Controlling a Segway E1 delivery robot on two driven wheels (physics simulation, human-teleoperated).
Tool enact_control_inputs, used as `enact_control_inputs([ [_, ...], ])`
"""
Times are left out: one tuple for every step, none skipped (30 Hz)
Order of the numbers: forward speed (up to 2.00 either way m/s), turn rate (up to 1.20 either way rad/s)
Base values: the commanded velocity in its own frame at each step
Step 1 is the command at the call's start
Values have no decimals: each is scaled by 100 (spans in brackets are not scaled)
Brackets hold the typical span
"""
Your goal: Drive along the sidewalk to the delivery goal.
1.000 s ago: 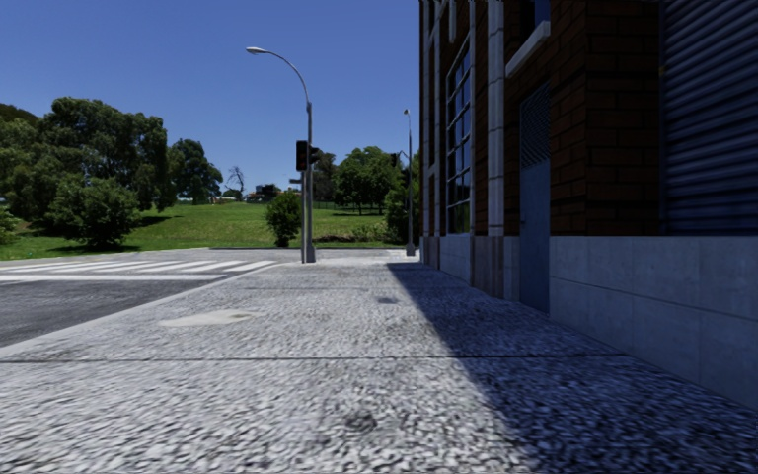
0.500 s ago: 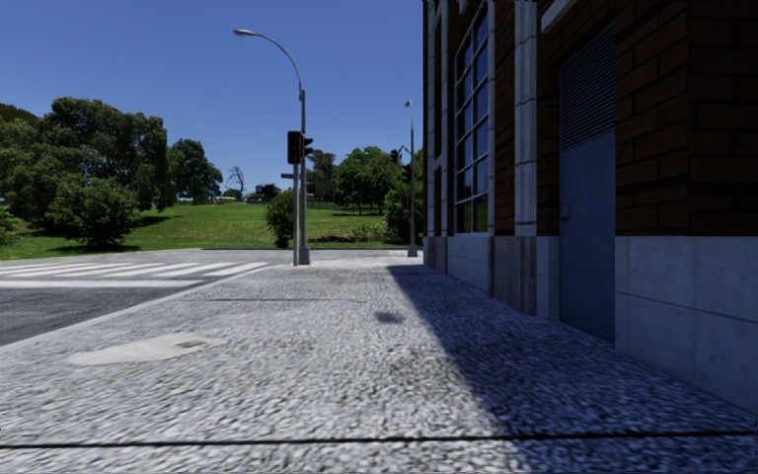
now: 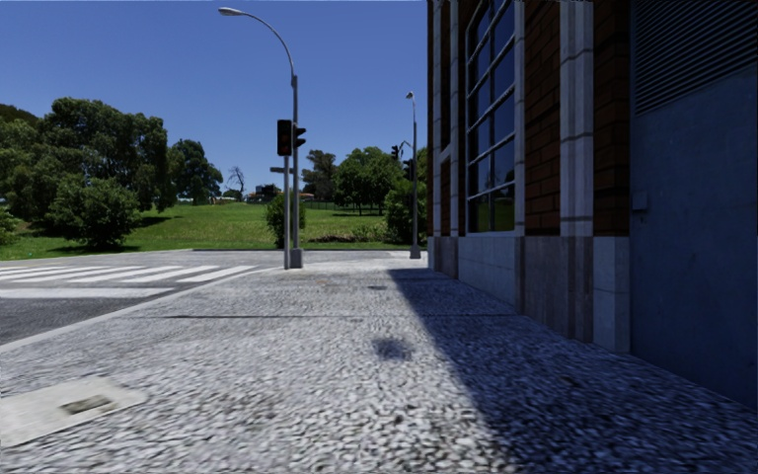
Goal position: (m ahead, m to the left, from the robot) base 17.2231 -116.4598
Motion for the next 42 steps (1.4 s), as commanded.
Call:
enact_control_inputs([
  [200, 0],
  [200, 0],
  [200, 0],
  [200, 0],
  [200, 0],
  [200, 0],
  [200, 0],
  [200, 0],
  [200, 0],
  [200, 0],
  [200, 0],
  [200, 0],
  [200, 0],
  [200, 0],
  [200, 0],
  [200, 0],
  [200, 0],
  [200, 0],
  [200, 0],
  [200, 0],
  [200, 0],
  [200, 0],
  [200, 0],
  [200, 0],
  [200, 0],
  [200, 0],
  [200, 0],
  [200, 0],
  [200, 0],
  [200, 0],
  [200, 0],
  [200, 0],
  [200, 0],
  [200, 0],
  [200, 0],
  [200, 0],
  [200, 0],
  [200, 0],
  [200, 0],
  [200, 0],
  [200, 0],
  [200, 0],
])
